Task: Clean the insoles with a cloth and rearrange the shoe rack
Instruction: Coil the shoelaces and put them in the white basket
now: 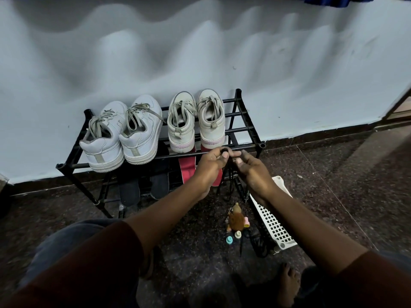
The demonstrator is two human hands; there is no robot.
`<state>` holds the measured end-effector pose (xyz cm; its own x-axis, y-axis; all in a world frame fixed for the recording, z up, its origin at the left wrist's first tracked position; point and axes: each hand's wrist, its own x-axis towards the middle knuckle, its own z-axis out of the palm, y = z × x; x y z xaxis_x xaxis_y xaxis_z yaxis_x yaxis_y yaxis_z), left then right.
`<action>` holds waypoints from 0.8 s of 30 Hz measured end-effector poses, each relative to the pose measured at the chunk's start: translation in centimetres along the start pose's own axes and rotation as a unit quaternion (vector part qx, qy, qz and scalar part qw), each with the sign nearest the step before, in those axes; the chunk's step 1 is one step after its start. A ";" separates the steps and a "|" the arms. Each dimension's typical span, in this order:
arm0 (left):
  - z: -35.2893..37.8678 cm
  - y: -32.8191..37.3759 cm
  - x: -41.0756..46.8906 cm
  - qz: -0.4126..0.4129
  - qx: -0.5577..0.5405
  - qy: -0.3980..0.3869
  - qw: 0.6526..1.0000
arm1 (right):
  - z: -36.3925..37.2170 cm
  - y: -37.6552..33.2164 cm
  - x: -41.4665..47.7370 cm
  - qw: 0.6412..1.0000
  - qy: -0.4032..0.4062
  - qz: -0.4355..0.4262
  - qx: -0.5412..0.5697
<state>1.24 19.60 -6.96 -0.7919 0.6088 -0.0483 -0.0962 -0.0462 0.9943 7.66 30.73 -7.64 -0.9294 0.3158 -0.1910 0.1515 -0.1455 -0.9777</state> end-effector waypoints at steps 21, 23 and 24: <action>-4.9 1.2 1.4 -0.049 -0.231 0.188 0.953 | -1.4 0.0 -0.7 0.981 -0.155 0.105 0.060; -5.1 0.8 1.3 -0.034 -0.157 0.180 0.971 | -2.0 -0.3 -0.8 0.981 -0.157 0.113 0.021; -4.9 0.7 1.2 -0.022 -0.085 0.157 0.984 | -2.1 -0.5 -0.8 0.983 -0.149 0.109 -0.009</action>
<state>-2.72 16.38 -6.84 -0.9295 0.3395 -0.1438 -0.2121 -0.1732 0.9618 8.99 32.52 -7.16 -0.9312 -0.0093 -0.3644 0.3609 -0.1628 -0.9183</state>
